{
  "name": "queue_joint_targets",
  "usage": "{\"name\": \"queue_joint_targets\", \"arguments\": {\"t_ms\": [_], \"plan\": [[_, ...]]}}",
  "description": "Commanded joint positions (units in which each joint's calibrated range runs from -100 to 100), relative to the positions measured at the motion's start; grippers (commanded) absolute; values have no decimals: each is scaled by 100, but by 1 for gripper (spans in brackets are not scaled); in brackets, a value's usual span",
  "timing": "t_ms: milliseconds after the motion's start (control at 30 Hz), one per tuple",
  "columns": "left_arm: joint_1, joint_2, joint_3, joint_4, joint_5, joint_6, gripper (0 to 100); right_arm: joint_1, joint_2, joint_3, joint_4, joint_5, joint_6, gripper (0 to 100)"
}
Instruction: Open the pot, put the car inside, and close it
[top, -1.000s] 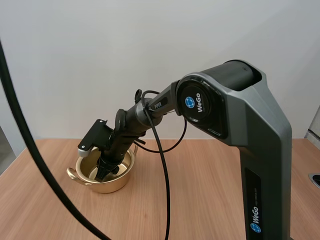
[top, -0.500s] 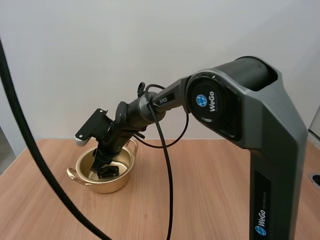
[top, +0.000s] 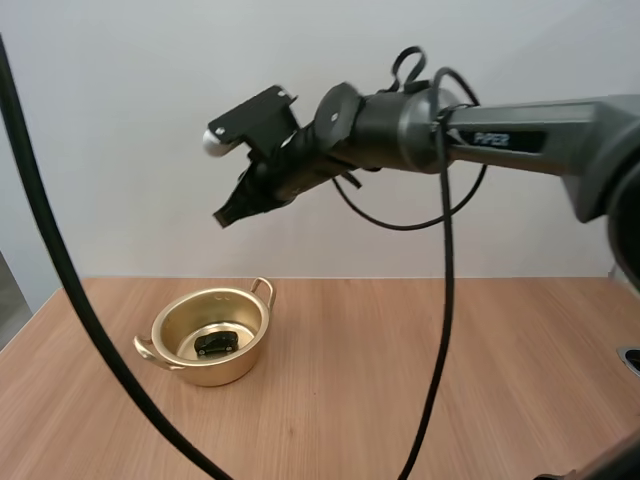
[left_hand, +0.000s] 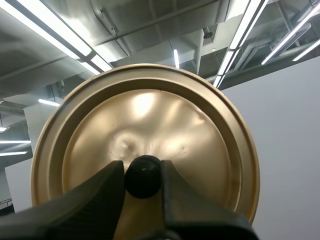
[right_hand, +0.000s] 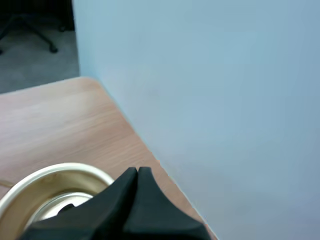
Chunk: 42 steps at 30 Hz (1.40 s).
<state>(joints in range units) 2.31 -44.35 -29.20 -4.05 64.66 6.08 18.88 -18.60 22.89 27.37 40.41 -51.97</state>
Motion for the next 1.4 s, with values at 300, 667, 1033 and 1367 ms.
{"name": "queue_joint_targets", "arguments": {"t_ms": [300,667,1033,1367], "plan": [[4,8,831,-1,-753,-268,0,-1880,-1984,8,-9,-41,378,0],[4,379,2943,7,1265,-186,0,-2237,-3271,8,-19,-14,357,0],[4,1296,4211,-27,2953,146,0,-2237,-3620,8,-560,42,429,0],[4,1961,5483,-51,2422,302,0,-2237,-3642,8,-601,68,499,0]]}}
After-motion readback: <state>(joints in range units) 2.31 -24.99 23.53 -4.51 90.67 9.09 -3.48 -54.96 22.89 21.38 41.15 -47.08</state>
